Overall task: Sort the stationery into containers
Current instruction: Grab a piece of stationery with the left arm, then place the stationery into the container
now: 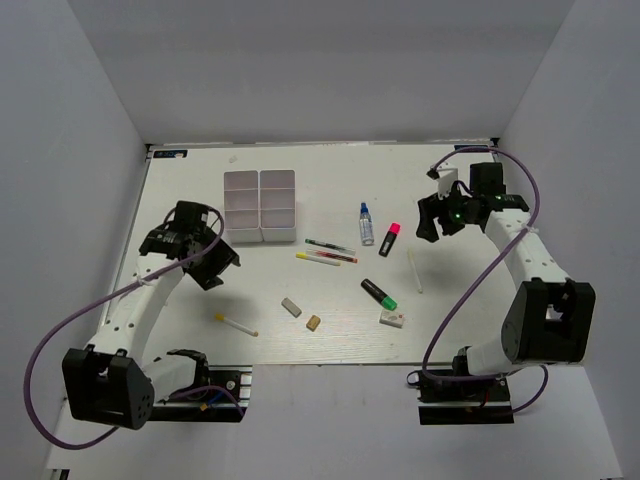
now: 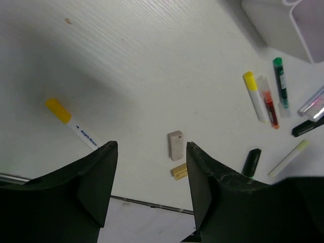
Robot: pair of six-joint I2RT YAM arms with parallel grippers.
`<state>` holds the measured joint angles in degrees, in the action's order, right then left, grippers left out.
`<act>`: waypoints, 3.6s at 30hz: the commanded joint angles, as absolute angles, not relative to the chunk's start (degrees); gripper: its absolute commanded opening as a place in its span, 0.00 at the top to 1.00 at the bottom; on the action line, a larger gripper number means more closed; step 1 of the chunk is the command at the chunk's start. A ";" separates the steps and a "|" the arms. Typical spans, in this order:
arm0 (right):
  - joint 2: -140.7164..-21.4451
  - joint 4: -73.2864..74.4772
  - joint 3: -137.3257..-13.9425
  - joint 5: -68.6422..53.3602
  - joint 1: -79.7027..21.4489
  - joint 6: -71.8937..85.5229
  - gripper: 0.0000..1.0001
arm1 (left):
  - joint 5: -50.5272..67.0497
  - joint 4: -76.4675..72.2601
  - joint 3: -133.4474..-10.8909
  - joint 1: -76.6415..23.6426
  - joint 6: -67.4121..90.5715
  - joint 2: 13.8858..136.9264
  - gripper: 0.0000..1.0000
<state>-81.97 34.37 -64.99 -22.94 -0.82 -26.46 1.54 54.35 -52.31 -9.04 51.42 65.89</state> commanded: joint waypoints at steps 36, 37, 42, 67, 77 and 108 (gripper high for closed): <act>-88.07 28.03 -67.15 -29.18 -0.79 -21.18 0.24 | -8.61 47.64 -35.68 -14.41 66.18 76.63 0.50; -88.07 28.30 -67.32 -29.18 -0.70 -21.53 0.24 | -8.61 47.03 -35.68 -14.41 66.18 76.64 0.52; -87.63 29.44 -68.38 -29.27 -0.70 -21.36 0.24 | -10.99 45.97 -35.68 -14.41 65.65 79.53 0.63; -91.14 38.14 -72.15 -45.76 -0.62 -32.41 1.00 | 1.06 11.09 -60.99 -18.28 30.16 76.18 1.00; -92.03 36.66 -73.39 -49.93 -0.97 -36.22 0.25 | -8.42 -1.49 -73.72 -16.96 17.59 87.62 1.00; -92.11 32.96 -73.74 -50.71 -2.55 -35.86 0.46 | -24.52 -4.31 -73.39 -14.15 17.93 98.53 0.43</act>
<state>-92.01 32.10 -71.20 -48.71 -2.02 -35.16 -23.14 -3.64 -71.79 -14.31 17.12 100.29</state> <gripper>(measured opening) 0.537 0.517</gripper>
